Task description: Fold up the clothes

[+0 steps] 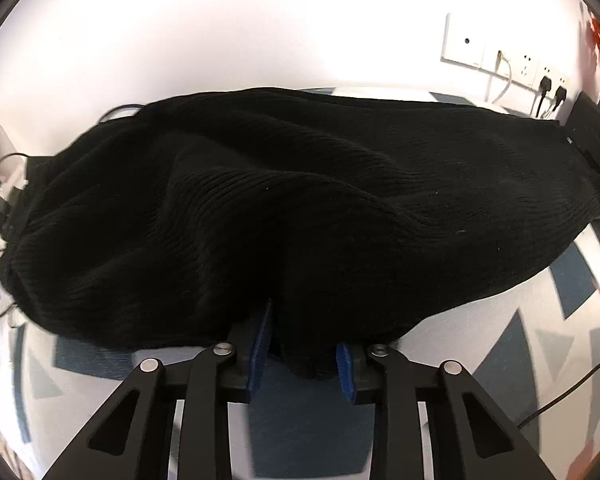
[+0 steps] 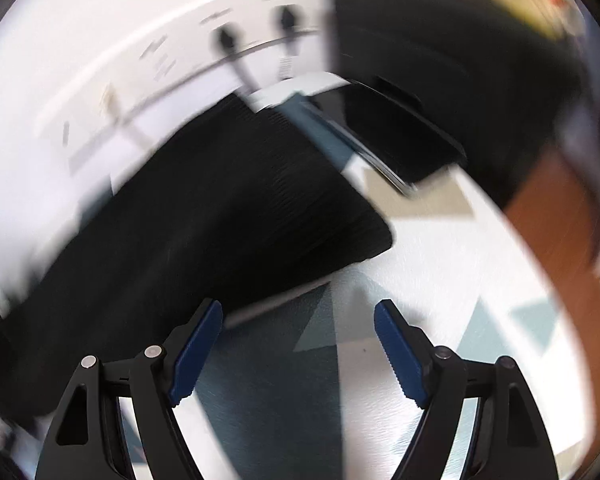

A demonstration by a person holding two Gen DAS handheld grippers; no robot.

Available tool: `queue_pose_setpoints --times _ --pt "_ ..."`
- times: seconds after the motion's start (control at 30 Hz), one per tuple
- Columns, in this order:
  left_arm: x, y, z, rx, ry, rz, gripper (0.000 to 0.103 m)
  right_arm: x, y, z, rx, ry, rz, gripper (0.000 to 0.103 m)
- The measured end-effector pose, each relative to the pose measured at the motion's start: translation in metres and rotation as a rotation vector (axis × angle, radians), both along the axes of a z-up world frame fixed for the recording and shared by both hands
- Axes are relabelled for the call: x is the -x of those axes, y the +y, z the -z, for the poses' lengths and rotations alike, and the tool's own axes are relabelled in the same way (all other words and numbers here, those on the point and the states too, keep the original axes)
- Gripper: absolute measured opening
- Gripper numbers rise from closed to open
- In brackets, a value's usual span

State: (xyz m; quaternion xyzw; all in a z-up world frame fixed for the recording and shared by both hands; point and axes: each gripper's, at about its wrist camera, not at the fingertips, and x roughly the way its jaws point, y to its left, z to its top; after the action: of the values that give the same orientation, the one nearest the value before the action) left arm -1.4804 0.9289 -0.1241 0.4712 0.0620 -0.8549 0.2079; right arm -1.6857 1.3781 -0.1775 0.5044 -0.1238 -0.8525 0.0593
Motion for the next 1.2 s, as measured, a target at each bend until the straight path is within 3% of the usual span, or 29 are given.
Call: queue_pose_setpoints --times 0.1,0.17,0.3,0.37,0.53,0.67,0.83,1.0,1.1,1.13,1.17,1.2 --pt "-0.007 -0.009 -0.002 -0.022 -0.011 -0.029 0.028 0.003 0.026 0.007 0.211 -0.026 0.101 0.08" --pt "-0.009 -0.012 -0.001 -0.025 -0.022 -0.029 0.032 0.008 0.023 0.011 0.229 -0.037 0.108 0.074" --pt "-0.001 -0.007 -0.001 -0.005 -0.033 -0.023 0.034 0.011 0.025 0.009 0.27 -0.022 0.154 0.073" --pt "-0.001 -0.006 -0.001 -0.001 -0.035 -0.032 0.035 0.005 0.029 0.005 0.296 -0.007 0.202 0.065" --pt "-0.008 -0.004 0.0 0.007 -0.031 -0.051 0.045 -0.004 0.042 -0.001 0.376 0.018 0.255 0.065" --pt "-0.01 -0.008 0.002 -0.036 -0.001 -0.062 0.046 0.001 0.036 -0.005 0.423 0.039 0.231 0.065" --pt "-0.019 -0.01 0.007 -0.111 0.038 -0.086 0.052 -0.003 0.025 0.003 0.488 -0.005 0.183 0.065" --pt "-0.018 -0.018 0.015 -0.167 0.06 -0.128 0.052 0.003 0.02 0.02 0.494 -0.05 0.214 0.066" --pt "-0.008 -0.02 0.018 -0.164 0.057 -0.158 0.052 0.012 0.016 -0.006 0.495 0.015 0.192 0.063" --pt "-0.004 -0.018 0.019 -0.151 0.053 -0.157 0.052 0.015 0.014 -0.015 0.495 0.036 0.185 0.047" --pt "-0.002 -0.016 0.02 -0.133 0.045 -0.151 0.052 0.018 0.013 -0.024 0.495 0.058 0.177 0.023" --pt "0.001 -0.014 0.021 -0.112 0.033 -0.144 0.052 0.021 0.011 -0.033 0.495 0.08 0.17 0.014"
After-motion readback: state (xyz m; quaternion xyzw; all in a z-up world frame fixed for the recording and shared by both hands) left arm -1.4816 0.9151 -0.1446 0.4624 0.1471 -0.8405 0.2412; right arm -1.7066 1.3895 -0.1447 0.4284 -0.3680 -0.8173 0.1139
